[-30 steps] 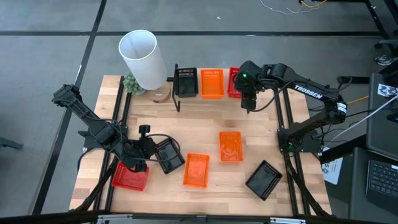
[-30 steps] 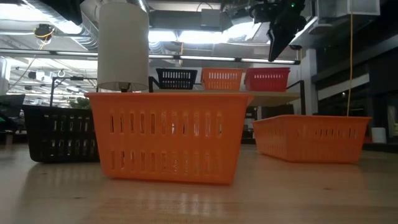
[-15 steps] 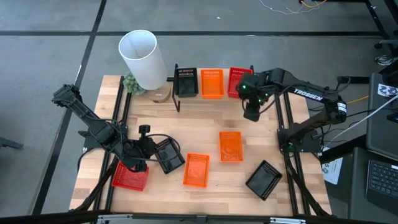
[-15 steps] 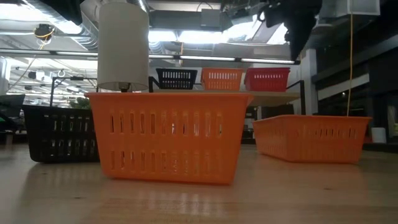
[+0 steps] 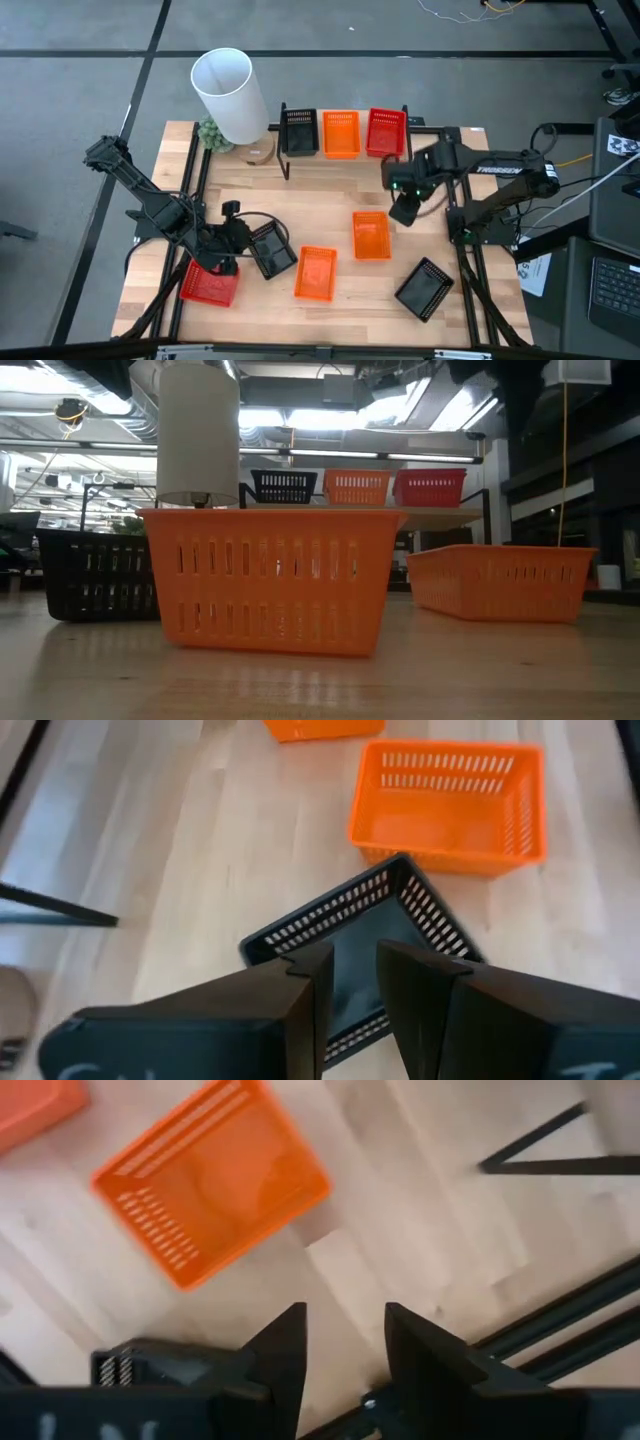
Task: Stack baskets on shelf by color
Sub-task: Stack the left black bin on top of the black bin on the shelf
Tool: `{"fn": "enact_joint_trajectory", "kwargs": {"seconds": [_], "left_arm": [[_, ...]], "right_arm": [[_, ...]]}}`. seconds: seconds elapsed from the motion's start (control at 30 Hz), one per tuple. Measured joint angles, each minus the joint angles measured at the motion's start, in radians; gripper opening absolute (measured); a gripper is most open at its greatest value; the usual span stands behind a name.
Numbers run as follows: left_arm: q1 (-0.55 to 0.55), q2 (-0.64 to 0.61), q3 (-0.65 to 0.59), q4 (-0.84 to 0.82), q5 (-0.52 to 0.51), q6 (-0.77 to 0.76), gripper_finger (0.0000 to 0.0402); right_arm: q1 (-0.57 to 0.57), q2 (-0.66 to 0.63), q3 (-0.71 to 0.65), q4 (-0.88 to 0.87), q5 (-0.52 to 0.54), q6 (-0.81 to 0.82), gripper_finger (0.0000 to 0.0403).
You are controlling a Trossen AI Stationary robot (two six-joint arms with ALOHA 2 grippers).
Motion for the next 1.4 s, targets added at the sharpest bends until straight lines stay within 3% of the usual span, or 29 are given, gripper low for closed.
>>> {"fn": "enact_joint_trajectory", "kwargs": {"seconds": [0.27, 0.4, 0.6, 0.97, 1.4], "left_arm": [[0.000, 0.066, 0.000, 0.182, 0.016, -0.038, 0.0072], [0.000, 0.145, 0.000, 0.235, 0.040, -0.037, 0.0072], [0.019, 0.317, 0.000, 0.341, 0.077, -0.045, 0.0072], [0.028, 0.524, 0.000, 0.388, 0.137, -0.218, 0.0072], [0.031, 0.548, 0.000, 0.393, 0.154, -0.280, 0.0072]], "right_arm": [[0.210, 0.000, 0.000, 0.006, 0.015, 0.227, 0.0134], [0.305, 0.000, 0.000, 0.038, 0.097, 0.347, 0.0134], [0.400, 0.000, 0.000, 0.093, 0.220, 0.388, 0.0134], [0.442, 0.000, 0.000, 0.164, 0.279, 0.386, 0.0134], [0.442, 0.000, 0.000, 0.164, 0.319, 0.384, 0.0134]]}}
